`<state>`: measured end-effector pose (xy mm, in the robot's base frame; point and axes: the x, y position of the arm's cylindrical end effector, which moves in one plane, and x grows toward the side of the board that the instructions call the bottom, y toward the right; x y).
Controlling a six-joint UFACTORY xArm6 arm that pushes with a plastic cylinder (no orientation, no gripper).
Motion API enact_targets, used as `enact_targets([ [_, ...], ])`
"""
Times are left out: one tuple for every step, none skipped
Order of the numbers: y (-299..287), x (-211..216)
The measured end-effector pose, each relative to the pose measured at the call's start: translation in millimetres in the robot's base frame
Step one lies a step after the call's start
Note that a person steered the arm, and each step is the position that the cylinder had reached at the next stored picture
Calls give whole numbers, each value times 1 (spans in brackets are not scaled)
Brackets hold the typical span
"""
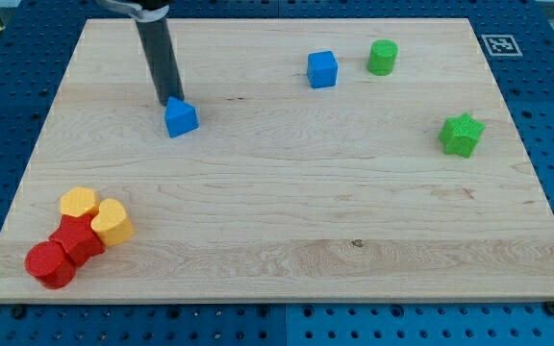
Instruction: Move the blue triangle on right side of yellow heart
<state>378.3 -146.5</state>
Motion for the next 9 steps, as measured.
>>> enact_targets([
  [4, 21],
  [21, 40],
  [36, 49],
  [38, 49],
  [39, 49],
  [39, 49],
  [39, 49],
  [38, 61],
  [29, 66],
])
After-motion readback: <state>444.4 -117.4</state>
